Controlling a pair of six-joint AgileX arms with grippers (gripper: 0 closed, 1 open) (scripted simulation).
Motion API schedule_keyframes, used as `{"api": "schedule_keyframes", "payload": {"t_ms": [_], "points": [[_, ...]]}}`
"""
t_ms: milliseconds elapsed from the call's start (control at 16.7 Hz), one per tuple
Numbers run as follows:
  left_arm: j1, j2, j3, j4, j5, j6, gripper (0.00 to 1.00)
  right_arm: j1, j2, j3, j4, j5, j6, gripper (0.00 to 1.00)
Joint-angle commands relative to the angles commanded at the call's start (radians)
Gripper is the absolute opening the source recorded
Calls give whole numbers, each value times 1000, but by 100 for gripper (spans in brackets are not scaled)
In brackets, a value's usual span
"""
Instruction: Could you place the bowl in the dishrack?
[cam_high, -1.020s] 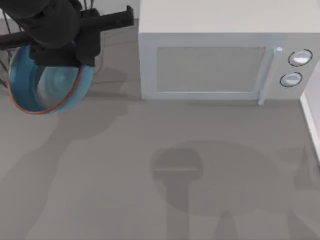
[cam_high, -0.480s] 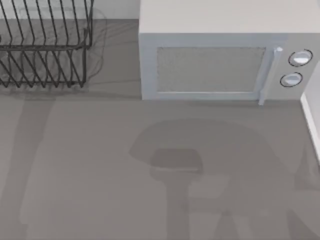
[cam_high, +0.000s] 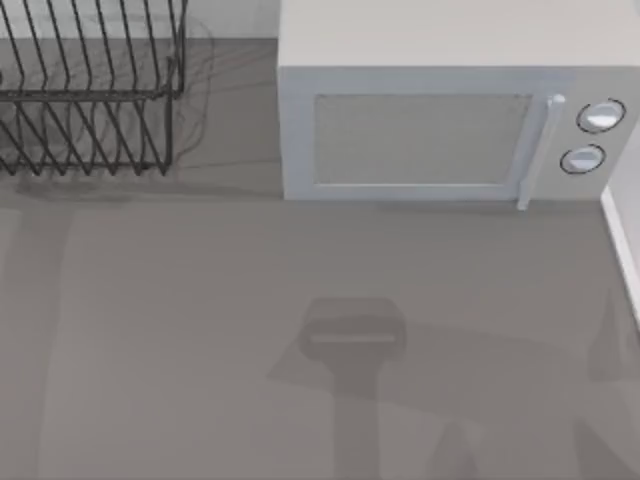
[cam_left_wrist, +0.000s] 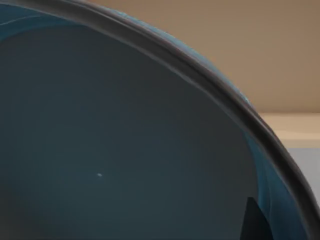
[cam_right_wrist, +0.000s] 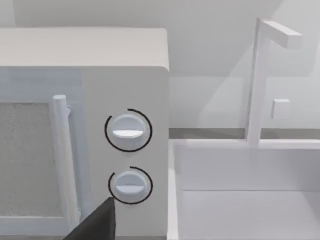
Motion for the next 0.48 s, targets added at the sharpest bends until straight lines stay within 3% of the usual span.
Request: {"api": "schedule_keyframes", "payload": {"t_ms": [300,480], "points": [[-5,16,4,11,-4,0,0,0,0,0,0,0,0,100],[-13,112,-1,107,-13,-1,0,0,0,0,0,0,0,100]]}}
